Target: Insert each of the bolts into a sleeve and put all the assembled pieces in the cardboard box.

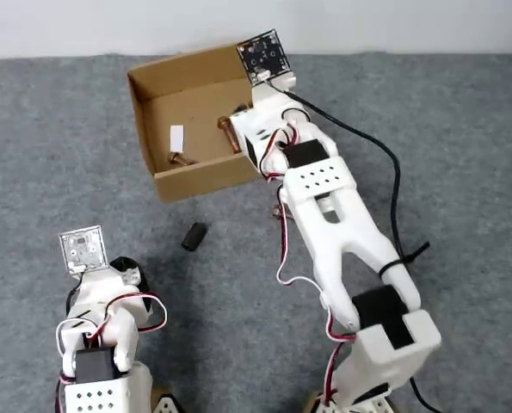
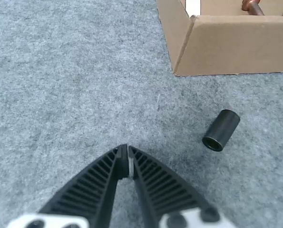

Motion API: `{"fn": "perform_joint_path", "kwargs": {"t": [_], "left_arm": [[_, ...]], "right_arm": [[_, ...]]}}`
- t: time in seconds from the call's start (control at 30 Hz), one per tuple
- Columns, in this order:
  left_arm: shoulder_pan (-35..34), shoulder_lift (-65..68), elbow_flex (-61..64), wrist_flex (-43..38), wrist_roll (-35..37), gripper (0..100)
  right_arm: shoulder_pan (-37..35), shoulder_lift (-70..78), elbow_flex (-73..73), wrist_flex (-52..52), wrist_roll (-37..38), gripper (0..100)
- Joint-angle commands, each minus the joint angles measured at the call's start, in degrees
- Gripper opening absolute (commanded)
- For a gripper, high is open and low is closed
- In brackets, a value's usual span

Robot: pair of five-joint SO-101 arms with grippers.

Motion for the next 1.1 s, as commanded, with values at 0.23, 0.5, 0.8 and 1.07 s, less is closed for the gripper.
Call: {"fn": "perform_joint_path", "kwargs": {"t": [0.23, 0.5, 0.8, 1.07], "left_arm": [[-0.44, -0.26, -0.31, 0.09, 0.53, 1], [-0.44, -0.26, -0.31, 0.09, 0.53, 1], [-0.44, -0.26, -0.31, 0.09, 0.53, 1], [-0.44, -0.26, -0.31, 0.09, 0.53, 1]], "right_arm": [[-8.13, -5.14, -3.34, 25.54, -14.24, 1.2], [-15.69, -4.70, -3.34, 27.56, -29.89, 8.4], [-21.41, 0.92, -3.52, 27.47, -34.37, 19.7], [-21.93, 11.74, -11.52, 27.56, -36.31, 19.7]]}}
